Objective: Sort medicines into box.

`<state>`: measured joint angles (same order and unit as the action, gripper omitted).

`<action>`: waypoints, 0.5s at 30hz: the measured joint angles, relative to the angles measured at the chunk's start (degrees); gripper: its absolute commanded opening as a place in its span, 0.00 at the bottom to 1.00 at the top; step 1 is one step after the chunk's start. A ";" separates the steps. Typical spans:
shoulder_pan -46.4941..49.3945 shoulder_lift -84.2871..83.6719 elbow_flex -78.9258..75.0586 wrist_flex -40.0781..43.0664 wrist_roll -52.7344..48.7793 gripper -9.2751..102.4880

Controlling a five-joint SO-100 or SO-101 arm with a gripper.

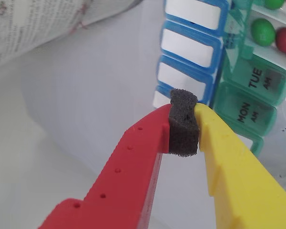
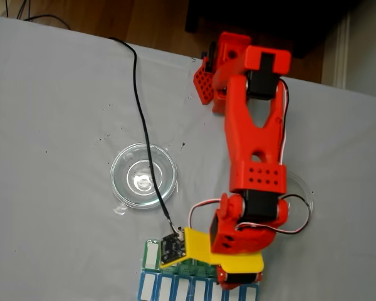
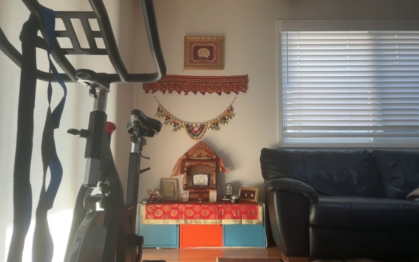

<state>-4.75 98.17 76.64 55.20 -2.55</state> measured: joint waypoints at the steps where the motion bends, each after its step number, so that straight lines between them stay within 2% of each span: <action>1: 0.35 0.00 0.09 -0.70 0.00 0.09; 6: 1.93 0.00 0.18 -1.41 -1.67 0.09; 15: 3.52 -5.89 -7.56 6.86 -3.52 0.09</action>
<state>-1.23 92.29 69.08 62.05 -6.06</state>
